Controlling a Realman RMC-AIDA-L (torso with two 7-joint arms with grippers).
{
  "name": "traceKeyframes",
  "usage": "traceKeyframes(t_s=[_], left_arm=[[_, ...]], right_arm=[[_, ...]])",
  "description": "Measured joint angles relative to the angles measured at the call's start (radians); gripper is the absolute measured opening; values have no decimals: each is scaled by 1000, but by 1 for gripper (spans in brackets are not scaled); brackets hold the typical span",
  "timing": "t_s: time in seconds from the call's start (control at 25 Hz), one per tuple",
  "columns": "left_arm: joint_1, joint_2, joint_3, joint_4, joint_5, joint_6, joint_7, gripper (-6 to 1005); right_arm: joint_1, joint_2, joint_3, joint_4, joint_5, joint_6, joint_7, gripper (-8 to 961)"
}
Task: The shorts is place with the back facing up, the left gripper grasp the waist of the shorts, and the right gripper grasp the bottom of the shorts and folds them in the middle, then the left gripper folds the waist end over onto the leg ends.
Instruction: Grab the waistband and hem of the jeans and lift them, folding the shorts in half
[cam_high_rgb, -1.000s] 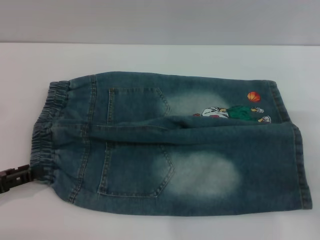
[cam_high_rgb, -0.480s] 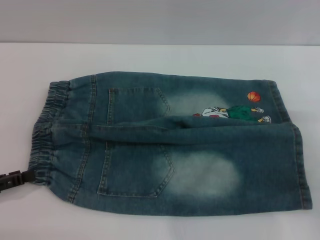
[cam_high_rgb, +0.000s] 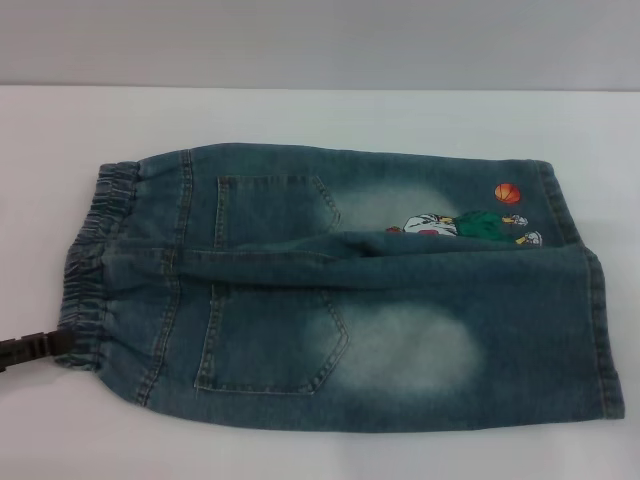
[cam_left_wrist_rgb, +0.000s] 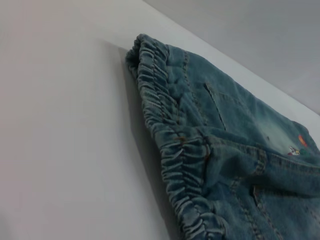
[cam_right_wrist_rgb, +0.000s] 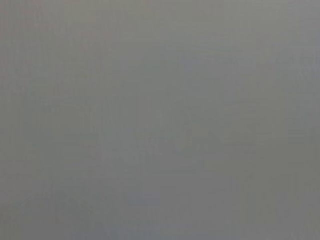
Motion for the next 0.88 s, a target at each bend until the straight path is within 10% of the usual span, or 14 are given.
traceKeyframes(t_s=[0.88], left_arm=[[-6,-8,4,0,3,24,-9,727]], right_arm=[[-9,0,2,-3,5,-6,0,735]])
